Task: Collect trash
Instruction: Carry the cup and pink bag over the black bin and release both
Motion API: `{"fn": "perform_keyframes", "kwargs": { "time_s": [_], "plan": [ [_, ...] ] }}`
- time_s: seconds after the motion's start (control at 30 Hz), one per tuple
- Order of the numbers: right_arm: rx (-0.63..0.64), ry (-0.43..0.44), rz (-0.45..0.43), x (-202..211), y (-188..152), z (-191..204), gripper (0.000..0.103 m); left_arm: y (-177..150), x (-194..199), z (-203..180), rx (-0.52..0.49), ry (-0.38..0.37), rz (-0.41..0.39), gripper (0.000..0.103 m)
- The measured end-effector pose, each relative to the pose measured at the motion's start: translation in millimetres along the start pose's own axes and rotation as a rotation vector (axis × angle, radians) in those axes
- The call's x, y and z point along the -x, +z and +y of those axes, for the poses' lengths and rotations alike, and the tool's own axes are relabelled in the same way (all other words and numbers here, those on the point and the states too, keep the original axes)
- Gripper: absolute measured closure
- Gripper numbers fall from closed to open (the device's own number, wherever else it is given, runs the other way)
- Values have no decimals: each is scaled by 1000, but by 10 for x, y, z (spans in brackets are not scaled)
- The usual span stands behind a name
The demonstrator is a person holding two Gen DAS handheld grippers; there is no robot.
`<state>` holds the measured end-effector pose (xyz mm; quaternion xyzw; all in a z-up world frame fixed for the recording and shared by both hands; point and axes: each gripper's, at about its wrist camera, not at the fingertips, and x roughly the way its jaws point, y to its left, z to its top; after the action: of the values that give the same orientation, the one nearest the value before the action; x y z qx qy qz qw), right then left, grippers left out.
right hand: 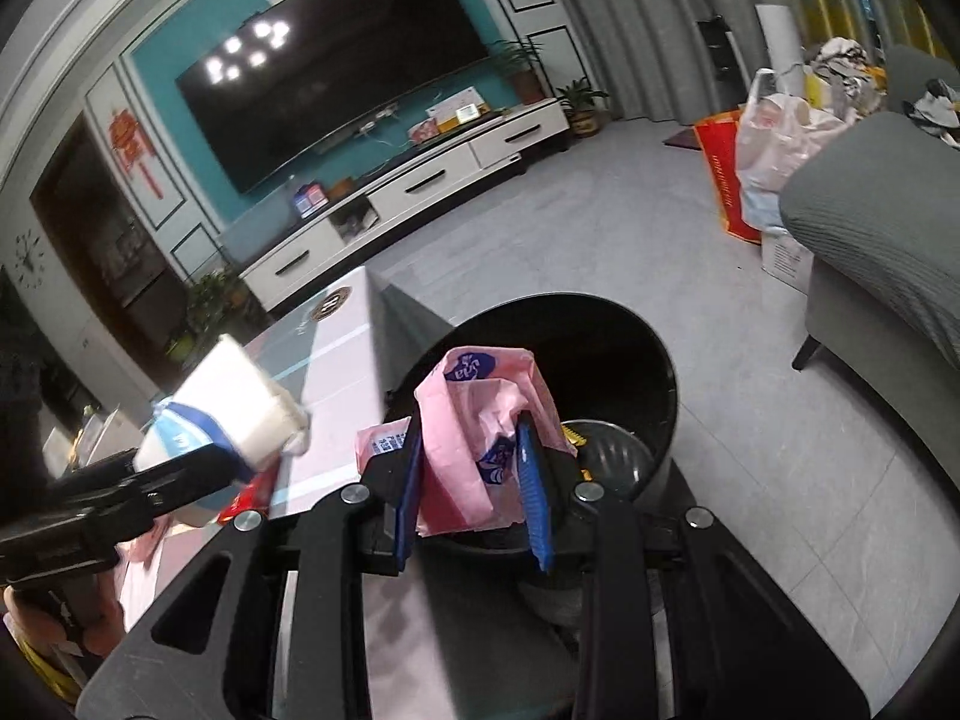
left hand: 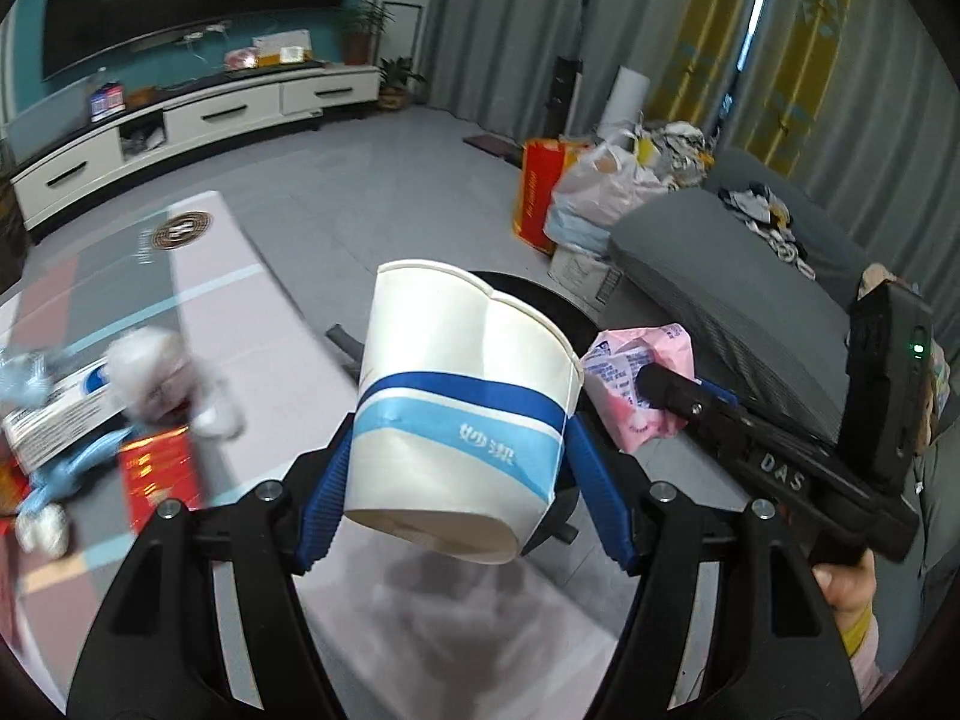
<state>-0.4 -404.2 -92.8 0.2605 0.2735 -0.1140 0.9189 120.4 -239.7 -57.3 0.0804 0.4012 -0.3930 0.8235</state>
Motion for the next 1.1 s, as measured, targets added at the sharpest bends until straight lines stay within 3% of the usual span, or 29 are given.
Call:
{"fn": "perform_keyframes", "kwargs": {
  "time_s": [0.2,0.3,0.37,0.5,0.8,0.97,1.1],
  "plan": [
    [-14,-32,28,-234,69,-155,69,96,-486,-126,-24,42,58,33],
    [-41,-49,39,-319,88,-225,57,127,-649,-80,-2,43,83,32],
    [-60,-62,37,-329,91,-263,44,138,-691,-59,9,47,85,27],
    [-76,-71,37,-291,90,-303,41,121,-659,-29,23,41,78,21],
    [-65,-56,60,-116,-16,-174,39,-239,-240,247,97,63,71,15],
    [1,-29,97,-20,-148,98,36,-699,251,521,168,127,44,13],
    [50,8,135,-7,-243,401,36,-1094,641,808,231,220,48,12]
  ]
}}
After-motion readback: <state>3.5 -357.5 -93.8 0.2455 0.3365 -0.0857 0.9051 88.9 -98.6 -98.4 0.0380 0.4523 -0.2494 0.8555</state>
